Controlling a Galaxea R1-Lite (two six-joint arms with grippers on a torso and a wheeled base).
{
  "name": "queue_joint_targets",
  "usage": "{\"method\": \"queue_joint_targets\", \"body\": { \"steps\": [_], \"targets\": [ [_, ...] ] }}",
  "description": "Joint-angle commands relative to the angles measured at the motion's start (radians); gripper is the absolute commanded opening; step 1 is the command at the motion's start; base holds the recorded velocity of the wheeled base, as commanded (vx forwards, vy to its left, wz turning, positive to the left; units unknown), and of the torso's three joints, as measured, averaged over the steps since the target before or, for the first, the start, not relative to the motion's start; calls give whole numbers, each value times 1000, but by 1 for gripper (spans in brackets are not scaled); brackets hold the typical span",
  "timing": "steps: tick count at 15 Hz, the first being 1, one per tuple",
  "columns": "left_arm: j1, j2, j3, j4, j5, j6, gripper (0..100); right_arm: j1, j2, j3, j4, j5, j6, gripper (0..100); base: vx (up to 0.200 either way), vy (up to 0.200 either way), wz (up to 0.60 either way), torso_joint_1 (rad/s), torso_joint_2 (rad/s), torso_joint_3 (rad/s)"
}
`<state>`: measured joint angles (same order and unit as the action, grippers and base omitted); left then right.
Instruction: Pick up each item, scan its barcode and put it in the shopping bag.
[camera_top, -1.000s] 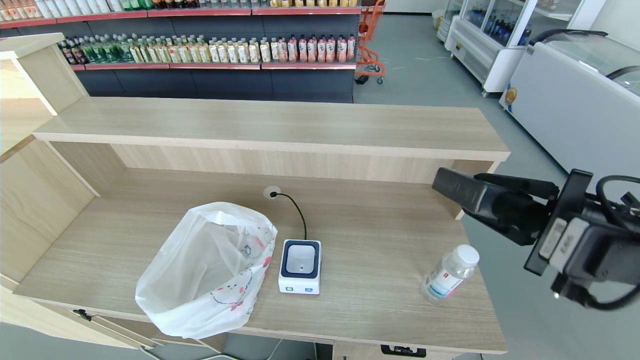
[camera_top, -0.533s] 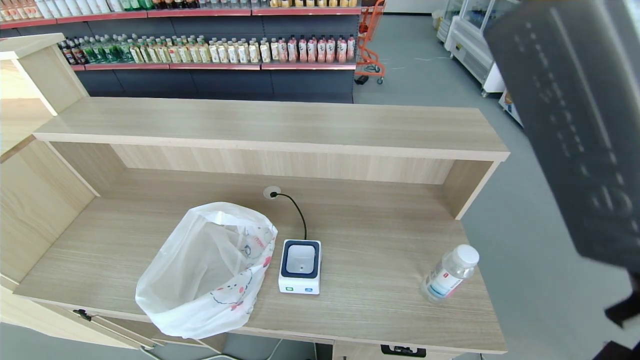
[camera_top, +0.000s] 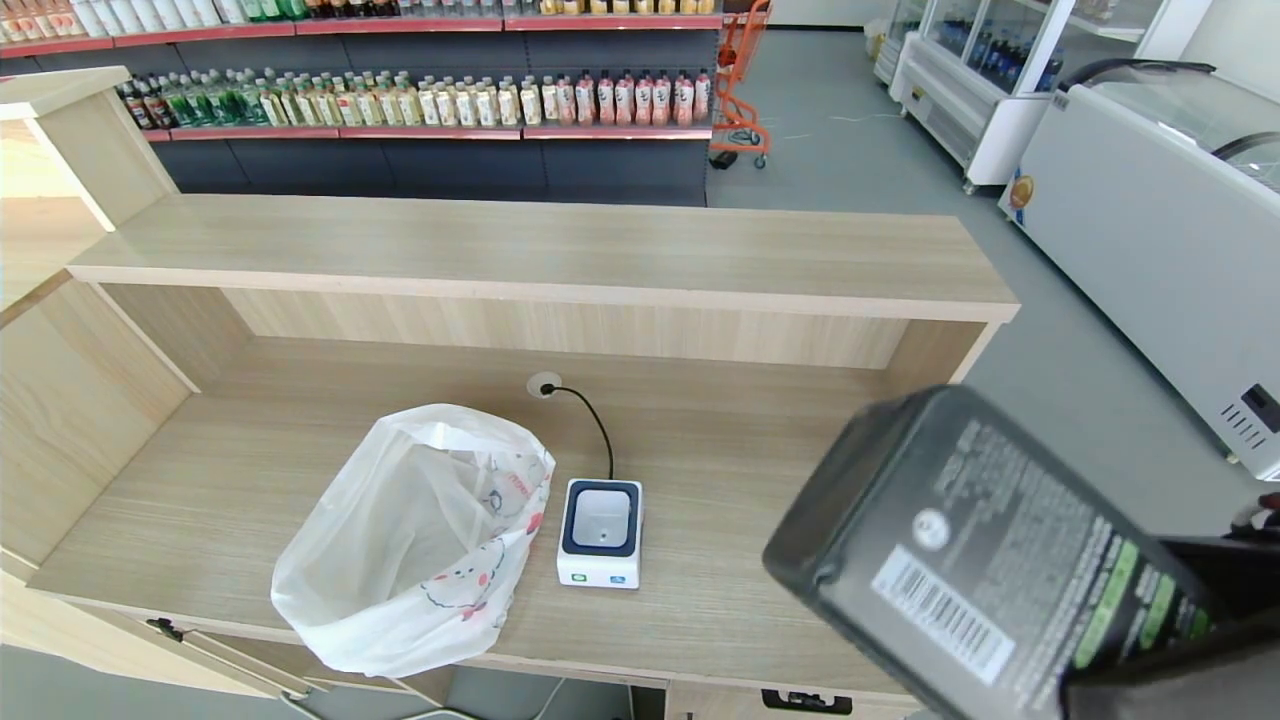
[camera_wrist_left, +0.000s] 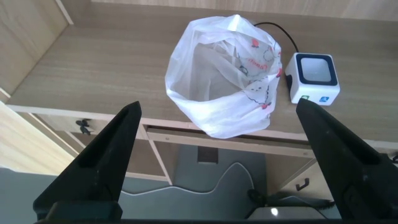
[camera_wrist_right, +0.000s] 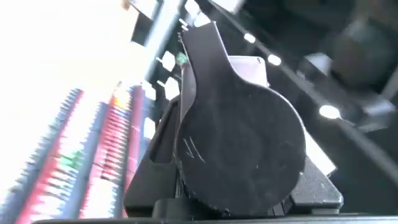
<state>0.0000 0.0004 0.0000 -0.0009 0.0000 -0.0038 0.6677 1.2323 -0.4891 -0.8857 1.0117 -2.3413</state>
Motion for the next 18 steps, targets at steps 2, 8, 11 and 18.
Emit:
{"method": "queue_joint_targets", "body": {
  "steps": [2, 8, 11, 18],
  "targets": [
    [0, 0, 0, -1, 0, -1, 100, -36, -76, -5, 194, 64, -78, 0, 0, 0, 0, 0, 0, 0],
    [0, 0, 0, 1, 0, -1, 100, -111, -103, -8, 232, 97, -93, 0, 0, 0, 0, 0, 0, 0],
    [0, 0, 0, -1, 0, -1, 100, -114, -113, -5, 235, 102, -93, 0, 0, 0, 0, 0, 0, 0],
    [0, 0, 0, -1, 0, -1, 100, -112, -109, -3, 234, 105, -96, 0, 0, 0, 0, 0, 0, 0]
  ]
}}
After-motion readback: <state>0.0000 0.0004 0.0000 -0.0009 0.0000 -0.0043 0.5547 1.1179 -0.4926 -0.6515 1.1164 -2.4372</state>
